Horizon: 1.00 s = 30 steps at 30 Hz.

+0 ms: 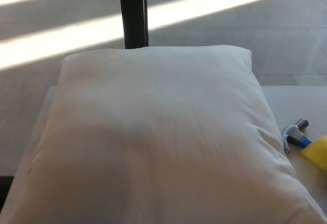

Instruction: A hammer is kept on the right hand side and a pillow is kept on the left hand side on the desk infront of the robot and the robot uses its right hand to pick up the hammer and makes a downward swinging motion to hit the pillow

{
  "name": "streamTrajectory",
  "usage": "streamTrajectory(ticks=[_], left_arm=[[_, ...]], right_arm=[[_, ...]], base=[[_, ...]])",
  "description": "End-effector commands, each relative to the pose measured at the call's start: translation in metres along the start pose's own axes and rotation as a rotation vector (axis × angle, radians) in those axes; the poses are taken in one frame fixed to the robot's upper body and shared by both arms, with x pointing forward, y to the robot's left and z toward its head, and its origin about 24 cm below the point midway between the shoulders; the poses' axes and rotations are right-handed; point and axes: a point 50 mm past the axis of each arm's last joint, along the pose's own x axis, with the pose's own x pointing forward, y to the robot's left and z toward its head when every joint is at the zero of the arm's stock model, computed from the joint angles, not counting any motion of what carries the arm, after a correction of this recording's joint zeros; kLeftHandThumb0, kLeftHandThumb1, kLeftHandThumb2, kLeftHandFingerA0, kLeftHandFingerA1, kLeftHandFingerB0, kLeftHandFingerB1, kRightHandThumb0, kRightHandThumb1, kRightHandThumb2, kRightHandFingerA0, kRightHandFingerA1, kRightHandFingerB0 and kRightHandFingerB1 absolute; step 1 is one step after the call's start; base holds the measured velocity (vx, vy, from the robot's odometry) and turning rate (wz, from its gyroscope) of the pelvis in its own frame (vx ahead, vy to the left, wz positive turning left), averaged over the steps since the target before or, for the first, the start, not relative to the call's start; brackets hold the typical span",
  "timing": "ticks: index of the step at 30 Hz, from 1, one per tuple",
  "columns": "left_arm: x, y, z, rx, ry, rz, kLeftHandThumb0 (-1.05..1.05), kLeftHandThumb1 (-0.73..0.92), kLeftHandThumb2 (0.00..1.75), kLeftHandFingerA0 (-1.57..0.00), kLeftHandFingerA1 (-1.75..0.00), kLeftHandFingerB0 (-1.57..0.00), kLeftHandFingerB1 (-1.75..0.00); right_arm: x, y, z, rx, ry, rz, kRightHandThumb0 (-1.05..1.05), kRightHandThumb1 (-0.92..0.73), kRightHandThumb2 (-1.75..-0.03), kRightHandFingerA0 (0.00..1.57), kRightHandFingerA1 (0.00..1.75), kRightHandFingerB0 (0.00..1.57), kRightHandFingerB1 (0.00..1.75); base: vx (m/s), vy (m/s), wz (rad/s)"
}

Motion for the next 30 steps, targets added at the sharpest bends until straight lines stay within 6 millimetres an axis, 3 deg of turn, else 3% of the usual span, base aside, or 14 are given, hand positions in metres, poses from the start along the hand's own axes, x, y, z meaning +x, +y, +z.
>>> streamTrajectory(ticks=[1, 4, 5, 8, 10, 11, 13, 15, 16, 18, 26, 27, 28, 30], left_arm=[[-0.001, 0.002, 0.003, 0.006, -0.028, 0.009, -0.67, 0.81, 0.64, -0.61, -0.54, -0.44, -0.45], [0.000, 0.002, 0.003, 0.006, -0.028, 0.013, -0.67, 0.80, 0.64, -0.61, -0.54, -0.45, -0.45], [0.000, 0.001, 0.003, 0.000, -0.029, 0.010, -0.65, 0.63, 1.02, -0.57, -0.65, -0.40, -0.58], [0.000, 0.001, 0.003, -0.009, -0.026, 0.010, -0.67, 0.63, 1.02, -0.61, -0.66, -0.41, -0.58], [0.000, 0.001, 0.002, -0.006, -0.026, 0.011, -0.67, 0.81, 0.63, -0.64, -0.53, -0.45, -0.45], [0.000, 0.002, 0.003, 0.001, -0.027, 0.009, -0.67, 0.63, 1.02, -0.58, -0.65, -0.40, -0.57], [-0.001, 0.001, 0.003, 0.010, -0.027, 0.004, -0.67, 0.82, 0.63, -0.63, -0.53, -0.44, -0.45], [0.000, 0.002, 0.003, 0.012, -0.025, 0.003, -0.67, 0.64, 1.02, -0.56, -0.64, -0.38, -0.57], [0.000, 0.002, 0.003, 0.007, -0.027, 0.004, -0.68, 0.81, 0.63, -0.64, -0.55, -0.45, -0.45], [0.000, 0.002, 0.003, 0.003, -0.026, 0.003, -0.68, 0.63, 1.02, -0.60, -0.66, -0.40, -0.57], [0.000, 0.001, 0.004, 0.003, -0.026, -0.007, -0.66, 0.82, 0.65, -0.57, -0.53, -0.43, -0.45], [-0.001, 0.002, 0.003, 0.003, -0.027, -0.022, -0.68, 0.64, 1.02, -0.54, -0.63, -0.37, -0.56], [0.000, 0.002, 0.003, -0.098, -0.024, -0.021, -0.67, 0.77, 0.63, -0.63, -0.55, -0.46, -0.44], [0.000, 0.002, 0.003, -0.117, -0.028, -0.022, -0.66, 0.76, 0.63, -0.63, -0.55, -0.46, -0.44]], right_arm=[[-0.005, 0.031, -0.003, -0.134, 0.061, 0.222, -0.82, -0.57, -0.95, 0.00, 0.27, 0.10, 0.34], [-0.005, 0.035, -0.006, -0.184, 0.090, 0.290, -0.95, -0.62, -0.93, 0.00, 0.18, 0.09, 0.18], [-0.005, 0.035, -0.008, -0.188, 0.100, 0.312, -0.82, -0.54, -0.91, 0.00, 0.27, 0.05, 0.23], [-0.005, 0.037, -0.018, -0.271, 0.174, 0.371, -0.73, -0.46, -0.84, 0.02, 0.50, 0.04, 0.16], [-0.004, 0.037, -0.022, -0.265, 0.195, 0.365, -0.65, -0.44, -0.81, 0.12, 0.58, 0.04, 0.22], [-0.005, 0.038, -0.028, -0.229, 0.185, 0.263, -0.30, -0.63, -0.59, 0.71, 1.26, 0.18, 0.29], [-0.005, 0.039, -0.032, -0.248, 0.172, 0.198, -0.23, -0.64, -0.59, 0.88, 1.19, 0.58, 0.44], [-0.006, 0.040, -0.034, -0.253, 0.177, 0.160, -0.25, -0.67, -0.61, 0.82, 1.36, 0.69, 0.52], [-0.006, 0.043, -0.034, -0.261, 0.180, 0.134, -0.28, -0.70, -0.63, 0.72, 1.49, 0.69, 0.64], [-0.007, 0.043, -0.033, -0.279, 0.138, 0.093, -0.27, -0.66, -0.63, 0.75, 1.47, 0.73, 0.67], [-0.007, 0.040, -0.027, -0.233, 0.102, -0.023, -0.34, -0.81, -0.64, 0.83, 1.59, 0.75, 0.98], [-0.005, 0.038, -0.025, -0.230, 0.103, -0.030, -0.38, -0.88, -0.72, 0.79, 1.53, 0.68, 0.74], [-0.005, 0.037, -0.025, -0.233, 0.097, -0.039, -0.38, -0.87, -0.71, 0.77, 1.57, 0.69, 0.79], [-0.006, 0.038, -0.025, -0.221, 0.080, -0.058, -0.40, -0.89, -0.73, 0.81, 1.62, 0.71, 0.94]], base=[[0.00, 0.000, 0.00], [0.00, 0.000, 0.00], [0.00, 0.000, 0.00], [0.00, 0.000, 0.00], [0.00, 0.000, 0.00], [0.00, 0.000, 0.00], [0.00, 0.000, 0.00], [0.00, 0.000, 0.04], [0.00, 0.000, 0.00], [0.00, 0.000, 0.00], [0.00, 0.000, 0.00], [0.00, 0.000, 0.00], [0.00, 0.000, 0.00], [0.00, 0.000, 0.00]])
